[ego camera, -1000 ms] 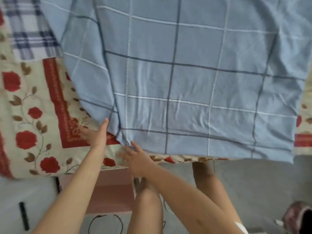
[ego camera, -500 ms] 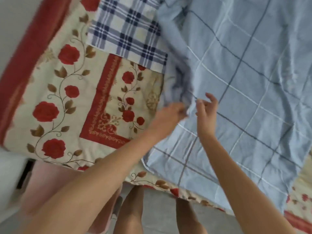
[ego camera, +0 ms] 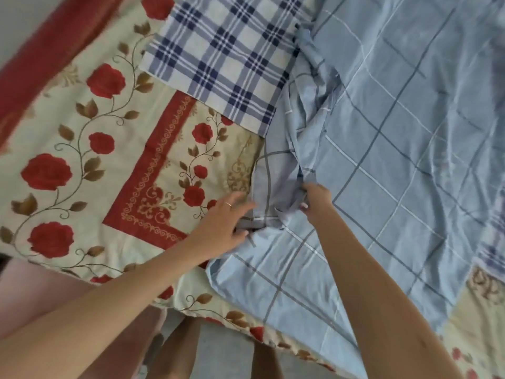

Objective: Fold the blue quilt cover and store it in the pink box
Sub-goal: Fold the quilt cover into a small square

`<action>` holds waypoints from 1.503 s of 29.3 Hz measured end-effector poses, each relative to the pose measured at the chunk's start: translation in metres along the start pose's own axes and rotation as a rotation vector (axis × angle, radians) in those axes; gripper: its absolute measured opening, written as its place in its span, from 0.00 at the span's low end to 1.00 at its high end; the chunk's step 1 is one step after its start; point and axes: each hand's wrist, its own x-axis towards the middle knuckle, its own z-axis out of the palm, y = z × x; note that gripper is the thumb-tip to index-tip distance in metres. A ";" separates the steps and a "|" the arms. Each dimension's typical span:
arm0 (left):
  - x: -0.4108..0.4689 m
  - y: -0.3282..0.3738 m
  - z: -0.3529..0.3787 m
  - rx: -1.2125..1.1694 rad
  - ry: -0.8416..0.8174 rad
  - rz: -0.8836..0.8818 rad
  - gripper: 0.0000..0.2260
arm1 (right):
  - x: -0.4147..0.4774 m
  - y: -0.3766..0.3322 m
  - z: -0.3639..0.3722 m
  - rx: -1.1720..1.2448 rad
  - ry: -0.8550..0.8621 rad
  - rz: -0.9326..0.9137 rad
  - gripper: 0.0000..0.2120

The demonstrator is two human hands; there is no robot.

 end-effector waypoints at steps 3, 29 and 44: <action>0.022 -0.008 0.000 -0.047 -0.067 -0.036 0.31 | -0.011 -0.005 -0.017 0.270 -0.230 -0.054 0.05; 0.041 -0.018 -0.076 -0.667 0.807 -0.637 0.06 | -0.067 -0.022 -0.020 0.147 -0.333 -0.383 0.17; 0.063 -0.164 -0.148 -0.418 1.085 -0.787 0.13 | -0.093 -0.051 0.044 -0.088 -0.346 -0.621 0.16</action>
